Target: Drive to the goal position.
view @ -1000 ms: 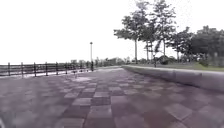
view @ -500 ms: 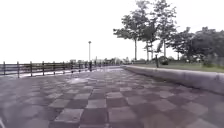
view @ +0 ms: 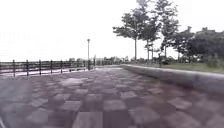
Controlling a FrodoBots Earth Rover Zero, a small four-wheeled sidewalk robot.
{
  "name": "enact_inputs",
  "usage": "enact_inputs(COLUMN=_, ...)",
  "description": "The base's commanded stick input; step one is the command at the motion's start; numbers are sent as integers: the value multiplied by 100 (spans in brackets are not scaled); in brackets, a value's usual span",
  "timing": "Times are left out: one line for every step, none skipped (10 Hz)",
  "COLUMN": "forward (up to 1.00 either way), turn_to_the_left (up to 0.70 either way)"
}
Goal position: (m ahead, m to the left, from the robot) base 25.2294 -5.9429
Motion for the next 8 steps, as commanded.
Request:
enact_inputs(forward=100, turn_to_the_left=0)
enact_inputs(forward=100, turn_to_the_left=0)
enact_inputs(forward=100, turn_to_the_left=0)
enact_inputs(forward=100, turn_to_the_left=0)
enact_inputs(forward=100, turn_to_the_left=0)
enact_inputs(forward=100, turn_to_the_left=0)
enact_inputs(forward=100, turn_to_the_left=0)
enact_inputs(forward=100, turn_to_the_left=0)
